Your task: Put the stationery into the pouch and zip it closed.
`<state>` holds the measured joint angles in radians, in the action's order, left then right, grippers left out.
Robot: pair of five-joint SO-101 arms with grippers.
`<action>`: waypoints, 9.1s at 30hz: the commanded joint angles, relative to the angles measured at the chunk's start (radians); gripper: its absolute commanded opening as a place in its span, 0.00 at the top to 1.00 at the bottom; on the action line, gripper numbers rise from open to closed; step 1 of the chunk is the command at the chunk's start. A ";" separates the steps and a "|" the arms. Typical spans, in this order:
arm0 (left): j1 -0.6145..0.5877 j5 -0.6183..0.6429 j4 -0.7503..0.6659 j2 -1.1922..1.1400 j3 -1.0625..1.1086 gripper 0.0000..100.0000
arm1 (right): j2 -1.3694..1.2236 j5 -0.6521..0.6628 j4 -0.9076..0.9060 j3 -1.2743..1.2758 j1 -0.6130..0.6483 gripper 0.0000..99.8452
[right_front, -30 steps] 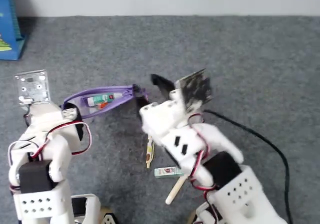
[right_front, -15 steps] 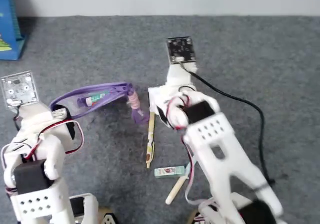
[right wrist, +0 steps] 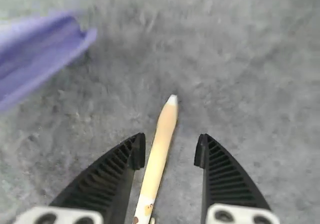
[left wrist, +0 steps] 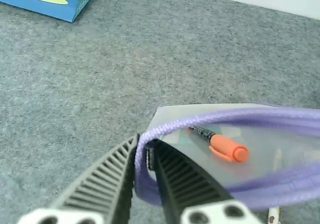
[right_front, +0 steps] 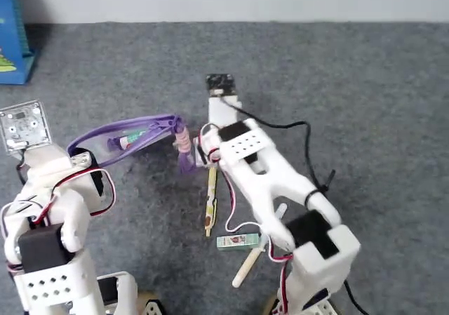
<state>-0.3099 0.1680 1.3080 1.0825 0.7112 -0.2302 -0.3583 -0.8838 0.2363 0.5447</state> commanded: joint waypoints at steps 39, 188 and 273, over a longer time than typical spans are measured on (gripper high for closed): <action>-0.005 0.003 -0.018 -0.003 0.013 0.99 | 0.274 0.150 -0.429 -0.229 -0.079 0.99; 0.080 -0.002 -0.068 -0.003 0.096 0.99 | 0.407 -0.054 0.045 0.697 -0.341 0.92; 0.086 0.000 -0.086 -0.003 0.082 0.99 | 1.173 0.087 0.533 0.287 0.229 0.99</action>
<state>-0.2256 0.1665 1.2375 1.0794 0.8355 0.9221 -0.2647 -0.3851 0.5048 0.7702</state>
